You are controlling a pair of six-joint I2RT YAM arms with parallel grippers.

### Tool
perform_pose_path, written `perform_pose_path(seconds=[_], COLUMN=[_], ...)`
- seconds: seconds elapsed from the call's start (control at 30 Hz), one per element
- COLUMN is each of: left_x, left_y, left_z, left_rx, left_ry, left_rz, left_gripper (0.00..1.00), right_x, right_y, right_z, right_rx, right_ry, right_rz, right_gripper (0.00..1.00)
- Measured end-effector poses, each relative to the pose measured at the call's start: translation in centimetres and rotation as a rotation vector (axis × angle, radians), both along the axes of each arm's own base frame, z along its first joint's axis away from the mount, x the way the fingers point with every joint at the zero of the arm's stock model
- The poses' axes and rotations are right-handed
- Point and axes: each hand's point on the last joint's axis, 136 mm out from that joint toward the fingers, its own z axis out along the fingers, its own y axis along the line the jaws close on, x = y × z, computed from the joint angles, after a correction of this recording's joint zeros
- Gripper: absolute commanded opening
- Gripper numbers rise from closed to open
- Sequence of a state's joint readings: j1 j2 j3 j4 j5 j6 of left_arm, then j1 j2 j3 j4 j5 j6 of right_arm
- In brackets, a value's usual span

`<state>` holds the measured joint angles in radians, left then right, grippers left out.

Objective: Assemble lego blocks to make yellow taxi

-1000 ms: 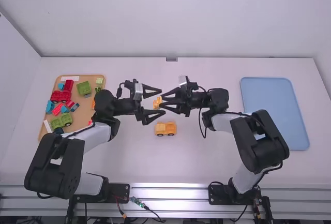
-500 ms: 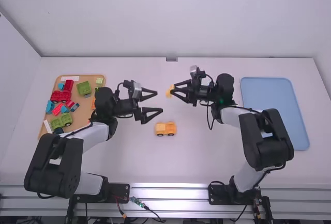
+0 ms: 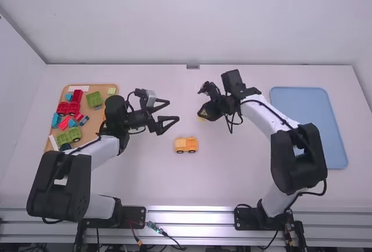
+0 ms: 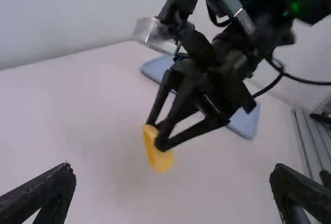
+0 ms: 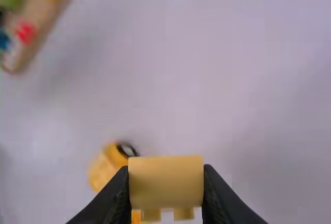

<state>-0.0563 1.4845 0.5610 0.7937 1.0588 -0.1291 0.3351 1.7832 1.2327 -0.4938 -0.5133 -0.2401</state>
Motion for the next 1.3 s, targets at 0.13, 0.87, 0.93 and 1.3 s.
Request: perform_pose_path(seconds=[0.13, 0.87, 0.93, 1.3], left_x=[0.2, 1.5, 1.5, 1.5], left_y=[0.1, 2.3, 2.3, 2.3], left_z=[0.2, 1.8, 1.8, 1.8], left_rx=[0.009, 0.008, 0.008, 0.008], left_ry=[-0.03, -0.131, -0.131, -0.132], left_rz=[0.008, 0.075, 0.076, 0.076], left_gripper=[0.99, 0.99, 0.99, 0.99], right_x=[-1.9, -7.8, -7.9, -5.6], right_y=[-2.2, -7.0, -6.9, -6.4], right_z=[-0.3, -7.9, -8.8, -9.1], right_rx=[-0.271, -0.612, -0.614, -0.531], right_ry=[0.012, 0.427, 0.46, 0.526], right_rz=[0.029, -0.118, -0.152, -0.564], right_gripper=[0.0, 0.0, 0.0, 0.0])
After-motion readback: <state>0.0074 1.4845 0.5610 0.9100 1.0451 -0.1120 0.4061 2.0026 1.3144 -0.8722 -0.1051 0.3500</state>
